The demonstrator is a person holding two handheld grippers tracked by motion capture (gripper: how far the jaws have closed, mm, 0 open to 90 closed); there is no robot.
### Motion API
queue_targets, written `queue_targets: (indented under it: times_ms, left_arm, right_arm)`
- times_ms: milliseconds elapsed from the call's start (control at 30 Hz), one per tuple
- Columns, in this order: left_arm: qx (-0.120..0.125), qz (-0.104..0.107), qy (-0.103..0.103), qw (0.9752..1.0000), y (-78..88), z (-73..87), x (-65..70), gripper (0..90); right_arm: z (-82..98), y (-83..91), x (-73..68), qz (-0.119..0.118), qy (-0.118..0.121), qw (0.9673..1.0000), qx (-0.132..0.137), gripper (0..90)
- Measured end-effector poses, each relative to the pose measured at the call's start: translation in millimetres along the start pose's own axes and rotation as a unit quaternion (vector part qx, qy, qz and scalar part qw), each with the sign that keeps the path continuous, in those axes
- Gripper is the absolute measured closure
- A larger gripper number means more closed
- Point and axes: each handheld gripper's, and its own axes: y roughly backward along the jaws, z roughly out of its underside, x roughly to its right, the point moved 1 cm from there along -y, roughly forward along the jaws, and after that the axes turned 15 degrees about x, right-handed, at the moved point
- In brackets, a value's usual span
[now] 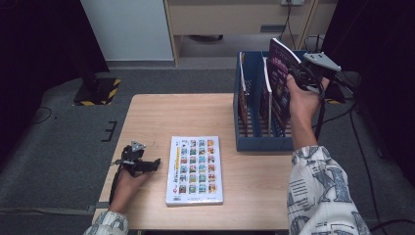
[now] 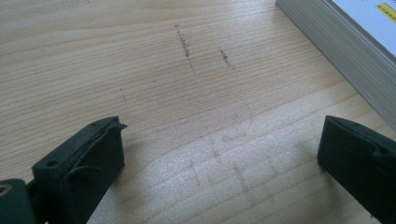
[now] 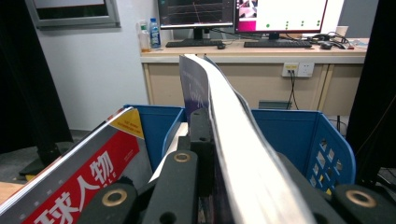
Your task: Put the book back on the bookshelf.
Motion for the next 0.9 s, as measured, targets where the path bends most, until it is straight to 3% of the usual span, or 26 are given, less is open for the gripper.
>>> queue_targets:
  times_ms: [900]
  left_arm:
    - [0.0, -0.001, 0.0, 1.0, -0.2, 0.0, 0.1, 0.0]
  right_arm:
    - [18.2, -11.2, -5.2, 0.005, 0.001, 0.9999, 0.011, 83.8]
